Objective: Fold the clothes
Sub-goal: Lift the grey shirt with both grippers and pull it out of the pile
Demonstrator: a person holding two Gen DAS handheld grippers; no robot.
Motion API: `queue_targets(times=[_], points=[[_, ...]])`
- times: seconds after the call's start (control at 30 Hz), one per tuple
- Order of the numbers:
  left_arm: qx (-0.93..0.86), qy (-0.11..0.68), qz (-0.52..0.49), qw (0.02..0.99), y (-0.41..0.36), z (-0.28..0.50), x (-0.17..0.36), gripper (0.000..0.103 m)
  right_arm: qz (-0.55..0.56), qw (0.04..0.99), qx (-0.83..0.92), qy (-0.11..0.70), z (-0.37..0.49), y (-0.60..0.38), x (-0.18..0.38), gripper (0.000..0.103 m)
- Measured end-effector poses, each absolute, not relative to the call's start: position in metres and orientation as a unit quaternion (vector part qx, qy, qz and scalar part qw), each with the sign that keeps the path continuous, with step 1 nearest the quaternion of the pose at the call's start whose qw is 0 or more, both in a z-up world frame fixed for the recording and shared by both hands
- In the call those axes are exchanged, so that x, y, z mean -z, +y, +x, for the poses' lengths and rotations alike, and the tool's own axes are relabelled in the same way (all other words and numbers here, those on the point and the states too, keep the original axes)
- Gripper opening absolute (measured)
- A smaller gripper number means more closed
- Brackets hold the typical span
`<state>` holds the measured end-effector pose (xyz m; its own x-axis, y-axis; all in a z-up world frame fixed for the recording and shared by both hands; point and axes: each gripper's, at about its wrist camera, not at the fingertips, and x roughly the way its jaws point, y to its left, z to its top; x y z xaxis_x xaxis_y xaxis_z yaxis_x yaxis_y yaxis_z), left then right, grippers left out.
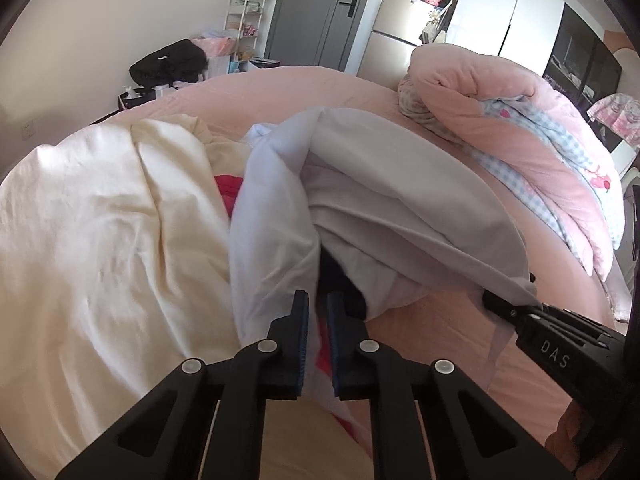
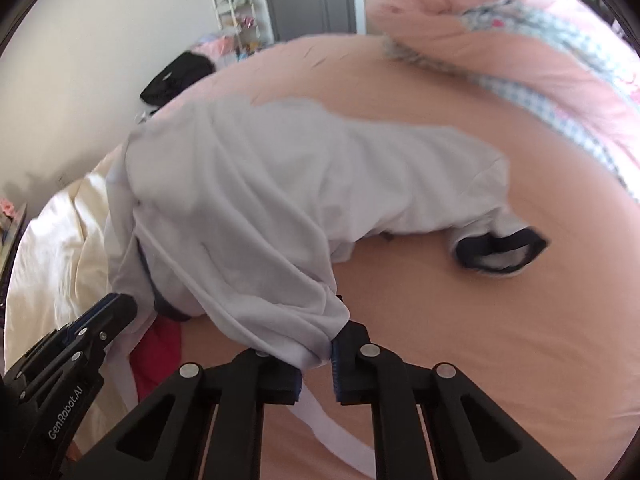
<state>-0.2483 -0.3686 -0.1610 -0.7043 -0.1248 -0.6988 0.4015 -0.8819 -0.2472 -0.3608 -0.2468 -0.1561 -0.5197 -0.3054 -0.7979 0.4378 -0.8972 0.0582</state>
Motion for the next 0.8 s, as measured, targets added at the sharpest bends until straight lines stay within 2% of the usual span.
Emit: queue_targets(times=[0.23, 0.33, 0.4, 0.43, 0.47, 0.53, 0.8], points=[[0.927, 0.157, 0.337, 0.043, -0.318, -0.231, 0.139, 0.008, 0.383, 0.147, 0.911, 0.046, -0.343, -0.174, 0.1, 0.006], [0.914, 0.196, 0.356, -0.015, -0.302, -0.228, 0.143, 0.008, 0.368, 0.122, 0.921, 0.031, -0.33, -0.132, 0.076, 0.006], [0.913, 0.168, 0.372, -0.009, -0.285, -0.227, 0.142, 0.016, 0.364, 0.109, 0.925, 0.029, -0.313, -0.102, 0.065, 0.006], [0.915, 0.142, 0.379, -0.004, -0.275, -0.226, 0.141, 0.028, 0.362, 0.103, 0.926, 0.029, -0.303, -0.086, 0.059, 0.006], [0.917, 0.119, 0.38, -0.009, -0.263, -0.222, 0.141, 0.036, 0.36, 0.097, 0.928, 0.029, -0.294, -0.071, 0.054, 0.006], [0.919, 0.108, 0.379, -0.027, -0.244, -0.214, 0.14, 0.037, 0.356, 0.084, 0.93, 0.029, -0.275, -0.041, 0.043, 0.006], [0.871, 0.164, 0.459, -0.064, -0.172, -0.185, 0.162, 0.037, 0.352, 0.016, 0.936, 0.016, -0.2, 0.091, 0.017, 0.006]])
